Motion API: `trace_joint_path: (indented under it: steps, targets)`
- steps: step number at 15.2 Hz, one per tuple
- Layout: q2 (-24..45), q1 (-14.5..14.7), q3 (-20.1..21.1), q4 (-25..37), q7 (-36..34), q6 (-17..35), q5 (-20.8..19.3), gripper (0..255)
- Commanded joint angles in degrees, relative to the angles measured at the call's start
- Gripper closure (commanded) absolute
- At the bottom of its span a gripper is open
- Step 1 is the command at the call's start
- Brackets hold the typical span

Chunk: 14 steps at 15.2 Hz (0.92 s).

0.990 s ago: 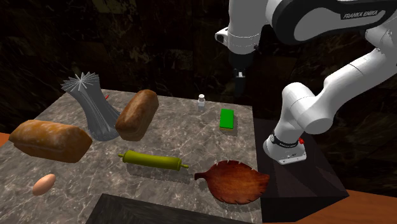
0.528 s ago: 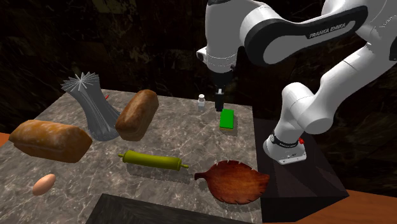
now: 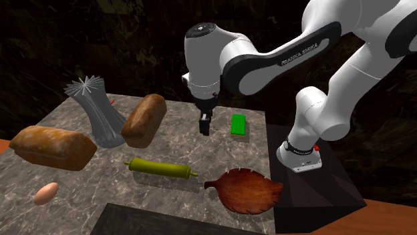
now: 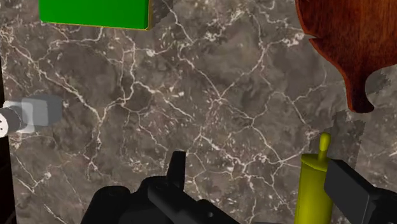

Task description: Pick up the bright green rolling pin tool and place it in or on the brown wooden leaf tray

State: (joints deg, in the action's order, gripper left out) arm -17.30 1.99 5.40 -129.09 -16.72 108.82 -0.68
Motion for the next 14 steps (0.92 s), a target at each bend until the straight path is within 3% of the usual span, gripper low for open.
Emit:
trace_joint_path:
  steps: [1, 14]
  targets:
    - [3.62, 0.11, 0.29, 1.25, -0.64, 2.95, 0.32, 0]
    - [30.19, 1.6, 1.9, 19.39, -4.96, 14.67, 0.73, 0]
